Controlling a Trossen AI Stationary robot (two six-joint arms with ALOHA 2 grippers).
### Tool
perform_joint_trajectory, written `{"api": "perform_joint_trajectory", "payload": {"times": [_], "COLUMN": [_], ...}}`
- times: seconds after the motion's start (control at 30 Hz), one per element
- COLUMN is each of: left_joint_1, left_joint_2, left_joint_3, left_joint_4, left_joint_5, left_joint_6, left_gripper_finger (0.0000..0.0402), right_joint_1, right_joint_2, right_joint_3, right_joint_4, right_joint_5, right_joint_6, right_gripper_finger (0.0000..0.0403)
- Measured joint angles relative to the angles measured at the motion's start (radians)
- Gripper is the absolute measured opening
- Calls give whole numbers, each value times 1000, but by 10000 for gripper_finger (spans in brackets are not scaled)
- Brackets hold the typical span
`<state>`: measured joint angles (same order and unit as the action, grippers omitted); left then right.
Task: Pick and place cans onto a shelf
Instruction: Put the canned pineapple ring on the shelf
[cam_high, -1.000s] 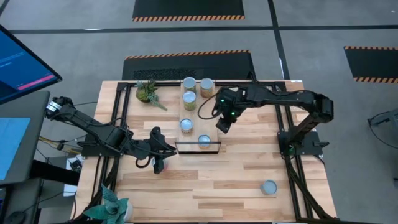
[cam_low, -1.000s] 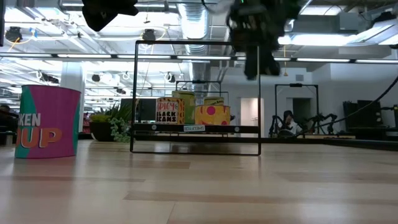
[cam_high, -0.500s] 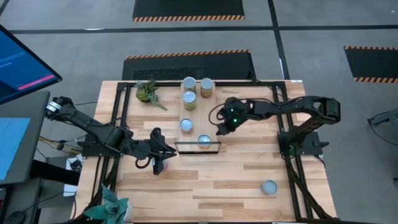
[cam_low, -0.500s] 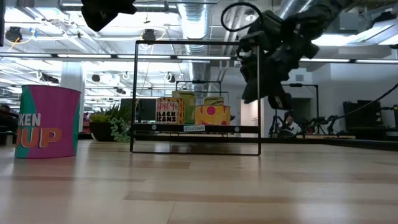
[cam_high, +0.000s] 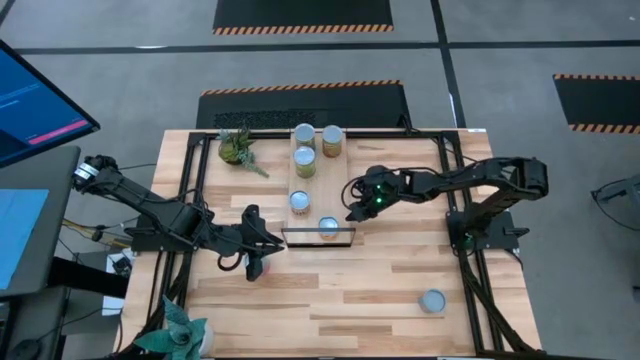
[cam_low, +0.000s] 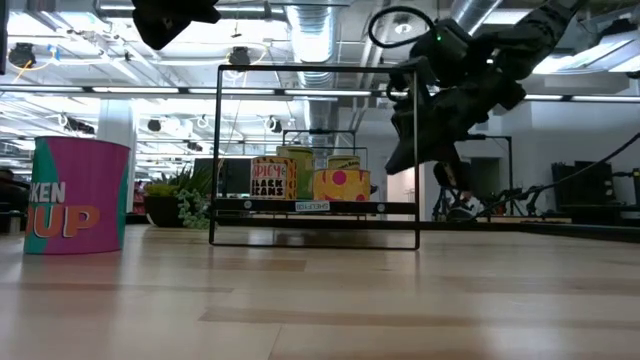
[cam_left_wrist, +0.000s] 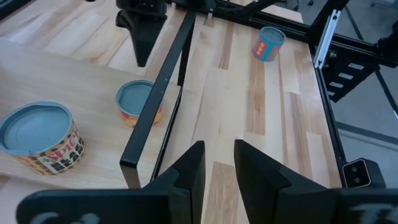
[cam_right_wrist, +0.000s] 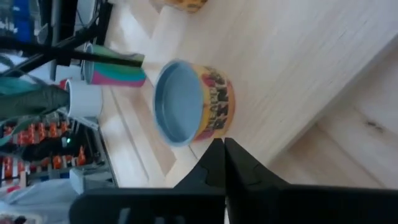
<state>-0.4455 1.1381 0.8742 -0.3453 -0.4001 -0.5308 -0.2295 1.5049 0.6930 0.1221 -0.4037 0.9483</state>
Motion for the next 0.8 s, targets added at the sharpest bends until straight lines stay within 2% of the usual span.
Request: {"api": "perform_joint_trajectory", "payload": {"times": [0.1, 0.43, 0.8], "left_joint_1": [0, 0, 0], "left_joint_2": [0, 0, 0], "left_joint_3": [0, 0, 0], "left_joint_4": [0, 6, 9], "left_joint_5": [-1, -2, -4], "left_joint_6": [0, -12, -13], "left_gripper_finger": [73, 73, 73], "right_joint_1": [12, 49, 66], "right_joint_2": [34, 165, 251], "right_joint_3": [-1, 11, 137], "right_joint_4": [18, 282, 275], "right_joint_5": [13, 8, -19], "right_joint_6": [24, 116, 80], "right_gripper_finger": [10, 9, 10]}}
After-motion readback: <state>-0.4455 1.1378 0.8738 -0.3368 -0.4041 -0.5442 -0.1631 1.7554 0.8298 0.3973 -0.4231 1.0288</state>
